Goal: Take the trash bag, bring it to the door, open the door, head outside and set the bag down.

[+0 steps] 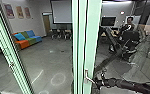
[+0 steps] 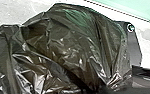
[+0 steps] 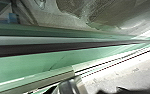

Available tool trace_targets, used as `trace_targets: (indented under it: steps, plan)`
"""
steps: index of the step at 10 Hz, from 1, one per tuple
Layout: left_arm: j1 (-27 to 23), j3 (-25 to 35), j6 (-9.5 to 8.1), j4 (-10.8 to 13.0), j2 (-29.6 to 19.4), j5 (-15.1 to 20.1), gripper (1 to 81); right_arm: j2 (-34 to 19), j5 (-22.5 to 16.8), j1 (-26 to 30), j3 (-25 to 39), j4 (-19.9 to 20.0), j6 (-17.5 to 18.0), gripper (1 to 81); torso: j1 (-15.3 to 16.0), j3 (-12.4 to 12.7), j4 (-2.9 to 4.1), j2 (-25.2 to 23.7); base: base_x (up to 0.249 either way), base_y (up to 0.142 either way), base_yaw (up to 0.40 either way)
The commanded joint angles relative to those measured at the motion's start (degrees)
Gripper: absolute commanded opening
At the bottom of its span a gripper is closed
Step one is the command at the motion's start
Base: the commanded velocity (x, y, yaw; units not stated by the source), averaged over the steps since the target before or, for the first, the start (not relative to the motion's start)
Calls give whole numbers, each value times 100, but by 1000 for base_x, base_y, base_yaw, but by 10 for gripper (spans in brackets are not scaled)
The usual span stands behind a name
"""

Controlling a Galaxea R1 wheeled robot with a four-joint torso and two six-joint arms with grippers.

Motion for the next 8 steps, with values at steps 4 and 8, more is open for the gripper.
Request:
trace_targets:
  steps: [4,8]
  plan:
    - [-307,7,-1,-49,-126,526,10,1138,-431,-10,-974,-588,-159,811,0,2,0,0,0,0,0]
    - [-272,-37,-10,-57,-153,526,10,1717,149,-98,-2159,-1344,-159,811,-15,11,-6,-9,0,0,0]
